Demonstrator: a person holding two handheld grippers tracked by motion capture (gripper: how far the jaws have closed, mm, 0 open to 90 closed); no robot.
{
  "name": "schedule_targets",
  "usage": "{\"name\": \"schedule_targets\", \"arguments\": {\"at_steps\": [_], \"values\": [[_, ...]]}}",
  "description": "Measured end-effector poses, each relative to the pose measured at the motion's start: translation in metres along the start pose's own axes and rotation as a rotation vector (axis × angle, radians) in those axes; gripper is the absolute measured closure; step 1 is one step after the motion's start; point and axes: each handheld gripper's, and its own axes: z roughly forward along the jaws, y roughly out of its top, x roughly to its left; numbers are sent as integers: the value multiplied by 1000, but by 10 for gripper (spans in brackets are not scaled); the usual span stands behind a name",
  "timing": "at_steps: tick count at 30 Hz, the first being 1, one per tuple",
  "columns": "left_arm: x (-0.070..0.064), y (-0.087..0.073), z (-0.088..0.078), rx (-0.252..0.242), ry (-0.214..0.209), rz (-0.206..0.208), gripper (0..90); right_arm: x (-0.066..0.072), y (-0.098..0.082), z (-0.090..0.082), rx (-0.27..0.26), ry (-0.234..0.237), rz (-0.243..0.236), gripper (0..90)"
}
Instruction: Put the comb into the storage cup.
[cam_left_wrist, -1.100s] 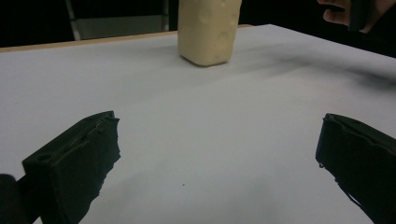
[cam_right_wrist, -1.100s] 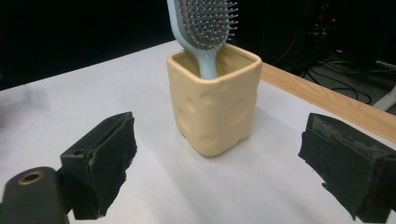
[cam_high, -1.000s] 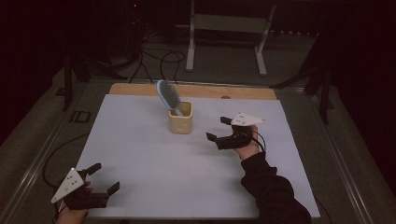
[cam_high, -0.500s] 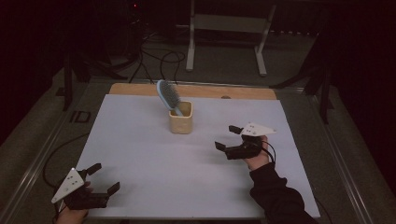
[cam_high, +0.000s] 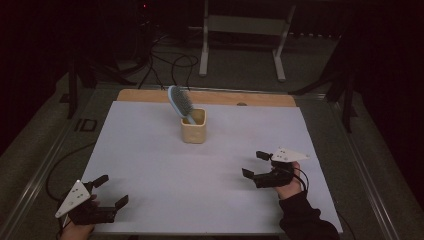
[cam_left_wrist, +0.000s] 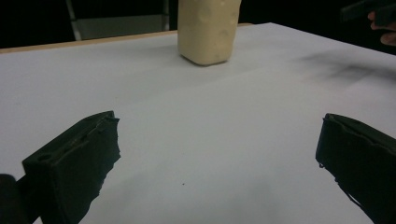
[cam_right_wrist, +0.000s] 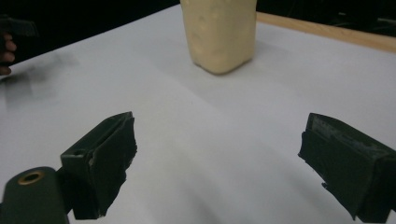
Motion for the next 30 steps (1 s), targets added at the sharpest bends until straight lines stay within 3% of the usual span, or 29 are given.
{"name": "schedule_targets", "arguments": {"at_steps": [4, 12, 18, 27, 30], "values": [[0, 0, 0, 1, -1, -1, 0, 1, -9, -9, -11, -12, 12, 101], [0, 0, 0, 0, -3, 2, 0, 3, -27, -24, -1, -43, -24, 105], [0, 0, 1, 0, -4, 1, 0, 3, -41, -36, 28, -86, -6, 104], [0, 0, 1, 4, -4, 0, 0, 7, -55, -53, 3, -123, 0, 104], [-1, 0, 2, 5, -6, 4, 0, 9, -62, -56, 27, -140, 37, 104]]}}
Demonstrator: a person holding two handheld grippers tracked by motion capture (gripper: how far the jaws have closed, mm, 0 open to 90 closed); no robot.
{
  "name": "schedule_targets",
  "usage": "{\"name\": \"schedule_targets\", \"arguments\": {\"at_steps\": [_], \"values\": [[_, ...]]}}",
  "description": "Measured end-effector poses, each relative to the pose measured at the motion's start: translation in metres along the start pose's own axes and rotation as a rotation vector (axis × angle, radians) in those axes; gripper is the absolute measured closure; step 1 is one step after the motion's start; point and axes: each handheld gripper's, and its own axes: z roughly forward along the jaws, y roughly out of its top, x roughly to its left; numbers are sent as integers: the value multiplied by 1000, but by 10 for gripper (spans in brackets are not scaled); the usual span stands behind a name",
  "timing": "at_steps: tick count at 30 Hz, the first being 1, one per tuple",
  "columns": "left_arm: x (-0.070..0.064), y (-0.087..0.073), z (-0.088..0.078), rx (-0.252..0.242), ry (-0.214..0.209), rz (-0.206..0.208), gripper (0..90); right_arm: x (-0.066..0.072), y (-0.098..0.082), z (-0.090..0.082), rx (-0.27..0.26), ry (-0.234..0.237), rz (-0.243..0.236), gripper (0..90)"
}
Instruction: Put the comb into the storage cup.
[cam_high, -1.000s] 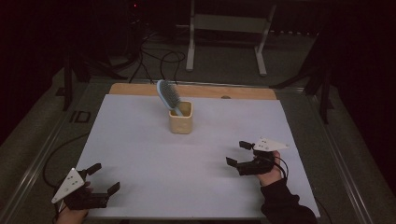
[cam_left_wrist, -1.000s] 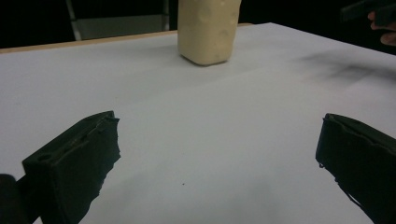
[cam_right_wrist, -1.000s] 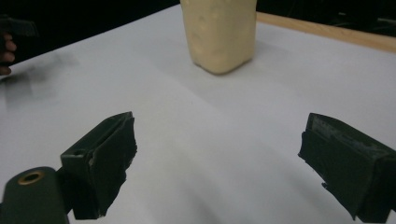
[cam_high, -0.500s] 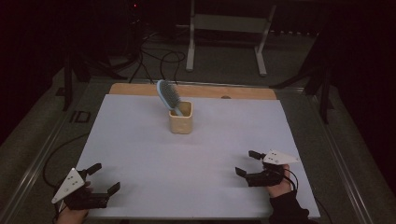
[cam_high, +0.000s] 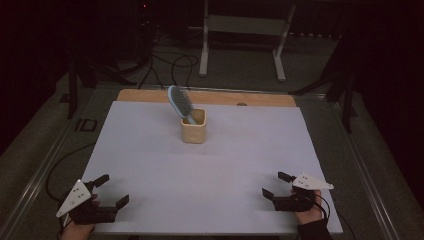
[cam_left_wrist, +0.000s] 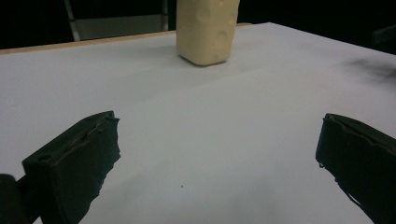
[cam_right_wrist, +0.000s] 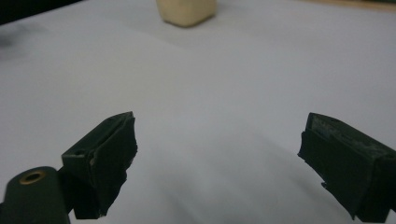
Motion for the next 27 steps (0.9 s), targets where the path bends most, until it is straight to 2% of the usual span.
{"name": "schedule_targets", "arguments": {"at_steps": [3, 4, 7, 9, 13, 17, 24, 27], "values": [[0, 0, 0, -2, -1, 1, 0, 1, -3, 0, 13, 5, 23, 101], [0, 0, 0, -4, -2, 0, 0, 2, -4, 3, 28, 6, 20, 100], [0, 0, 0, -2, -5, -2, 0, 2, -4, 6, 32, 12, 18, 100], [0, 0, 0, -4, -5, 1, 0, 2, -3, 9, 36, 8, 4, 101], [-2, 0, 1, 4, -12, 13, 0, 1, 0, 12, 28, 9, 6, 101], [-1, 0, 1, 0, -9, 8, 0, 4, 0, 15, 36, 21, -9, 100], [-2, 0, 0, 2, -5, 14, 0, 10, 2, 12, 34, 7, -38, 101], [-2, 1, 0, -3, -3, 11, 0, 10, 2, 13, 39, 10, -36, 101]]}}
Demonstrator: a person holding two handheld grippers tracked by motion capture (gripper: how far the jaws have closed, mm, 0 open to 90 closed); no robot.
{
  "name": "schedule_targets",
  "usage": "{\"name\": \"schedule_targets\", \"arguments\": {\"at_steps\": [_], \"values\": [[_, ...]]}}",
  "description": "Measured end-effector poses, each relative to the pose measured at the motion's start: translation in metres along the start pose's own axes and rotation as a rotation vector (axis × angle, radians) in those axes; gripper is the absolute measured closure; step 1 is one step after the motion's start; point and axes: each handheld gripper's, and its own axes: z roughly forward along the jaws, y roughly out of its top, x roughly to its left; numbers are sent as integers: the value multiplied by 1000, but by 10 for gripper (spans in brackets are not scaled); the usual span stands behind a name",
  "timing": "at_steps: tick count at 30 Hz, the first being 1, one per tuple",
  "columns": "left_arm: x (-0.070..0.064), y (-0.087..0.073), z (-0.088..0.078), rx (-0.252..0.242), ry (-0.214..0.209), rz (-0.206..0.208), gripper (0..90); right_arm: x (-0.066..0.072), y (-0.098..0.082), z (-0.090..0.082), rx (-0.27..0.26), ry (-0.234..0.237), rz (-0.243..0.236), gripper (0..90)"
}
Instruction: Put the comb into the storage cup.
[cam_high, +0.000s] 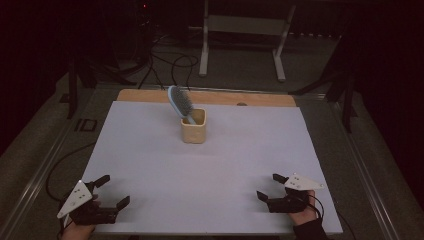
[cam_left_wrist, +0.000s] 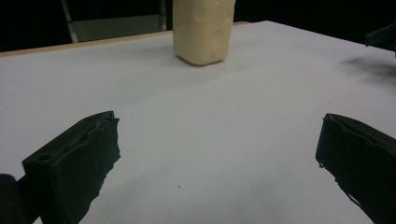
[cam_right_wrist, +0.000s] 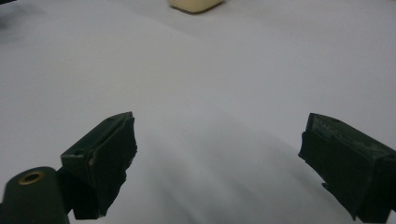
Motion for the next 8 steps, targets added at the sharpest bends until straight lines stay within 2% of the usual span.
{"name": "schedule_targets", "arguments": {"at_steps": [8], "values": [[0, -1, 1, 7, 2, -1, 0, 0, -1, 1, 3, 2, -3, 101]]}}
